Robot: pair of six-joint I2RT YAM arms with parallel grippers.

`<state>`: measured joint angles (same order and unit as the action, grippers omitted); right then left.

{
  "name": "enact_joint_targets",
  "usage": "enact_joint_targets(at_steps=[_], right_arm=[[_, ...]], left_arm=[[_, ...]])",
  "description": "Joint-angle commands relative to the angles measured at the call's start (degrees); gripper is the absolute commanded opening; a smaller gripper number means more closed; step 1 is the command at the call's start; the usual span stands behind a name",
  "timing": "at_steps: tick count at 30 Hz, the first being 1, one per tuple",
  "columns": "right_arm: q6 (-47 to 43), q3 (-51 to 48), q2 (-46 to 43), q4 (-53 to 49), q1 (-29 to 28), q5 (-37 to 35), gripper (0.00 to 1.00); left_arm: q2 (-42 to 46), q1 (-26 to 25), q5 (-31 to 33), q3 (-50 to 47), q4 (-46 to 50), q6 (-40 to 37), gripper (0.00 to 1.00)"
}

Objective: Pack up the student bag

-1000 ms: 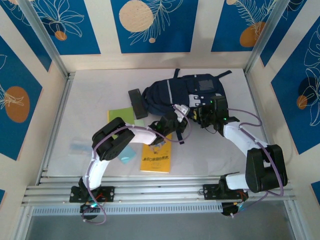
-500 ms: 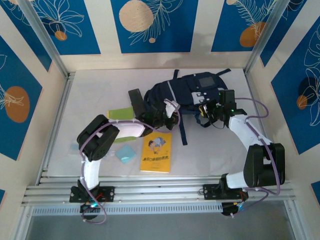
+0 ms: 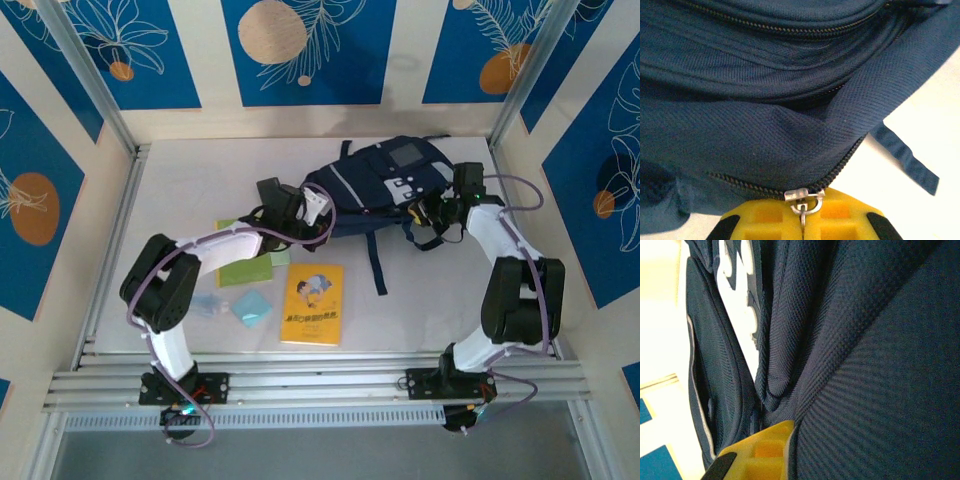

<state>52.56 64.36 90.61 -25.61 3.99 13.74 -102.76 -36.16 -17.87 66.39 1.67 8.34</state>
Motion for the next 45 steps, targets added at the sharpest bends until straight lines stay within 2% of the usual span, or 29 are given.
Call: enact_joint_targets(at_steps=[1, 2, 6, 7, 10, 14, 19, 22, 25, 29, 31, 32, 33, 36, 37, 41, 45], right_arm=[[-6.17, 6.72, 4.01, 0.38, 2.27, -0.81, 0.00], [-6.09, 7.96, 4.92, -0.15, 2.33, -0.09, 0.00], [-3.72, 10.06, 4.63, -2.48, 1.92, 2.78, 0.55], [-3.42, 9.68, 3.53, -2.89, 1.77, 2.96, 0.64], [-3.50, 7.24, -1.32, -6.07, 1.64, 2.99, 0.82], [-2.98, 2.13, -8.95, -8.55, 1.72, 3.08, 0.88], [6.06, -7.90, -17.71, -2.51, -0.28, 6.83, 0.92], [13.80, -13.68, -19.13, 3.87, -3.17, 8.32, 0.91], [19.90, -18.04, -17.98, 11.12, -6.97, 6.88, 0.91], [24.74, -20.65, -13.45, 21.11, -10.09, 5.69, 0.88], [25.61, -20.48, -10.67, 24.64, -11.31, 3.06, 0.83], [25.29, -20.07, -9.43, 25.38, -11.64, 2.21, 0.77], [24.90, -19.53, -8.08, 25.89, -12.03, 1.59, 0.64], [20.64, -17.22, -5.32, 24.78, -12.92, 0.02, 0.14], [18.79, -16.45, -5.02, 23.03, -13.21, -1.30, 0.00], [13.40, -16.25, -5.71, 19.28, -13.87, -5.99, 0.00], [12.38, -17.70, -7.59, 18.78, -13.29, -5.99, 0.00]], left_arm=[[2.27, 0.88, -4.51, 2.72, 9.44, -0.88, 0.00], [1.97, 0.65, -5.55, 3.79, 9.65, -0.19, 0.00], [-0.39, -1.82, -8.05, 9.31, 9.05, 3.00, 0.00], [-0.97, -2.44, -8.22, 10.57, 8.59, 4.22, 0.00], [-3.55, -4.22, -8.25, 14.86, 7.50, 8.98, 0.00], [-6.19, -5.08, -8.30, 17.98, 3.47, 15.93, 0.00], [-7.44, -6.52, -6.14, 18.70, -0.49, 20.50, 0.00], [-6.90, -7.59, -5.53, 17.78, -1.87, 21.96, 0.00], [-6.40, -8.44, -5.74, 16.31, -3.47, 23.61, 0.00], [-5.32, -9.25, -6.75, 15.23, -2.47, 23.65, 0.00], [-4.28, -9.39, -7.57, 14.20, -2.03, 23.49, 0.00], [-3.85, -9.41, -7.84, 13.80, -1.54, 23.27, 0.00], [-3.44, -9.44, -8.18, 13.46, -0.42, 22.70, 0.00], [-2.24, -9.41, -8.11, 13.57, 5.65, 19.37, 0.00], [-1.87, -9.38, -7.77, 13.74, 8.26, 17.98, 0.00], [-0.37, -8.43, -7.96, 13.43, 13.45, 16.05, 0.00], [0.78, -6.74, -6.31, 13.08, 16.02, 14.84, 0.00]])
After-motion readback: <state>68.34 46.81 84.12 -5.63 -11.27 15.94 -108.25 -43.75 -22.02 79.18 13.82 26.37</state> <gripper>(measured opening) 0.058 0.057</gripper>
